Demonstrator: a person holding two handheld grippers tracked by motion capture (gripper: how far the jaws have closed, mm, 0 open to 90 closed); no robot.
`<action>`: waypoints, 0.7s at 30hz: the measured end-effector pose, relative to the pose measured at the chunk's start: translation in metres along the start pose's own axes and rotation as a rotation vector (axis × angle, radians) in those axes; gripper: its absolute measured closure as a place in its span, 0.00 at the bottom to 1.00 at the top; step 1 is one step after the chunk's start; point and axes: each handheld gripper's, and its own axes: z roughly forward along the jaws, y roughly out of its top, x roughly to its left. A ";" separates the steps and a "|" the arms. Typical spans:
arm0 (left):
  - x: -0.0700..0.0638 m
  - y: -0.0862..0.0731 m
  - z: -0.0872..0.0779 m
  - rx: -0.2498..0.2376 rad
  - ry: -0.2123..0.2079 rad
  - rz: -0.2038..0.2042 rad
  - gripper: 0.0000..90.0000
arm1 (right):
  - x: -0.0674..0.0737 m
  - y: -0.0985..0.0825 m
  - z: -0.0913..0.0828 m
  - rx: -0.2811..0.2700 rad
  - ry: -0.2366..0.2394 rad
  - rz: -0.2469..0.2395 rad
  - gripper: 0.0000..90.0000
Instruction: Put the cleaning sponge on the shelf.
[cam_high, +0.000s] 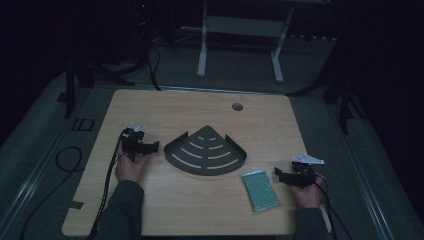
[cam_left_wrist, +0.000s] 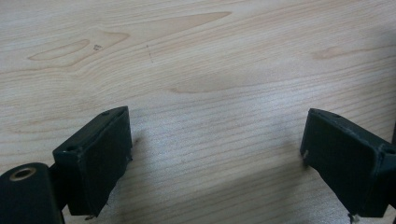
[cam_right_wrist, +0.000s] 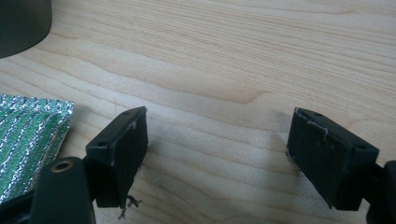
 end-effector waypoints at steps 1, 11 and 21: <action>0.000 0.000 0.000 0.000 0.000 0.000 0.11 | 0.000 0.000 0.000 0.000 0.000 0.000 0.22; 0.000 0.000 0.000 0.000 0.000 0.000 0.11 | 0.006 0.001 -0.009 0.017 -0.023 0.012 0.31; 0.000 0.000 0.000 0.000 0.001 -0.001 0.11 | 0.029 0.011 -0.047 -0.004 -0.068 -0.123 0.45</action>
